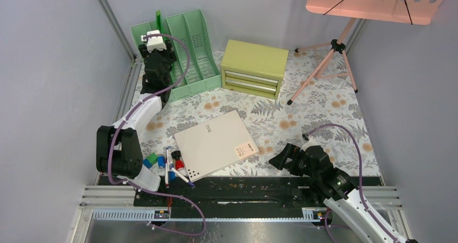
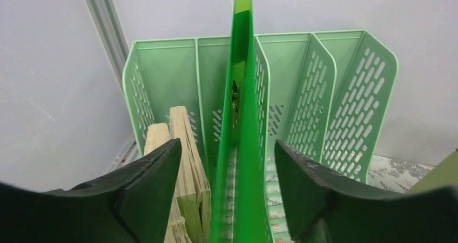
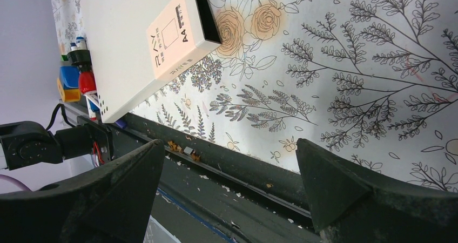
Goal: Organize the desk
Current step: Place the folder in the storage box.
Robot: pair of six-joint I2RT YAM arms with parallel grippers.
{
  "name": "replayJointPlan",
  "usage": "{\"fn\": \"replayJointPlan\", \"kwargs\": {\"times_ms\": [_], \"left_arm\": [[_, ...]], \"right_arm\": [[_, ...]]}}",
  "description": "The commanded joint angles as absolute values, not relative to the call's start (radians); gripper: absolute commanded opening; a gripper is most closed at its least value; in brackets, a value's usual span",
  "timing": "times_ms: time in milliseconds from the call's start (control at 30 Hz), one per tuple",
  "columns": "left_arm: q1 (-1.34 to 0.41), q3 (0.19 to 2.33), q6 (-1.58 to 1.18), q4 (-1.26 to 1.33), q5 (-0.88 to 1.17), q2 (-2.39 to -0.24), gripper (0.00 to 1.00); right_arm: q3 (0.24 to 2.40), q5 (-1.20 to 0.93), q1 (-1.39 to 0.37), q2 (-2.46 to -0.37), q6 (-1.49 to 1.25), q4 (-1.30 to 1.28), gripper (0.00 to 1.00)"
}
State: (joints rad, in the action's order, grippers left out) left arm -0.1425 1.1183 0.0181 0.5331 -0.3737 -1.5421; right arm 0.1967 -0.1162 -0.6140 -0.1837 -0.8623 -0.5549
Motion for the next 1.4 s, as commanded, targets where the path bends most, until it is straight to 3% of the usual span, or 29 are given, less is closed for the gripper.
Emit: {"fn": "replayJointPlan", "kwargs": {"times_ms": [0,433,933,1367], "left_arm": [[-0.138,1.125,0.002,0.592,-0.366,-1.470,0.69],[-0.138,1.054,-0.110,0.426,-0.231,-1.225,0.81],[-0.138,0.922,-0.228,-0.009,-0.077,-0.911,0.98],[-0.138,0.821,-0.318,-0.444,-0.005,-0.700,0.99]], "right_arm": [[0.189,-0.101,-0.611,-0.190,-0.872,-0.520,1.00],[0.190,-0.103,-0.612,-0.190,-0.871,-0.520,0.99],[0.191,-0.107,-0.612,-0.185,-0.870,-0.520,1.00],[0.193,-0.106,-0.612,-0.199,-0.869,-0.519,0.99]]}}
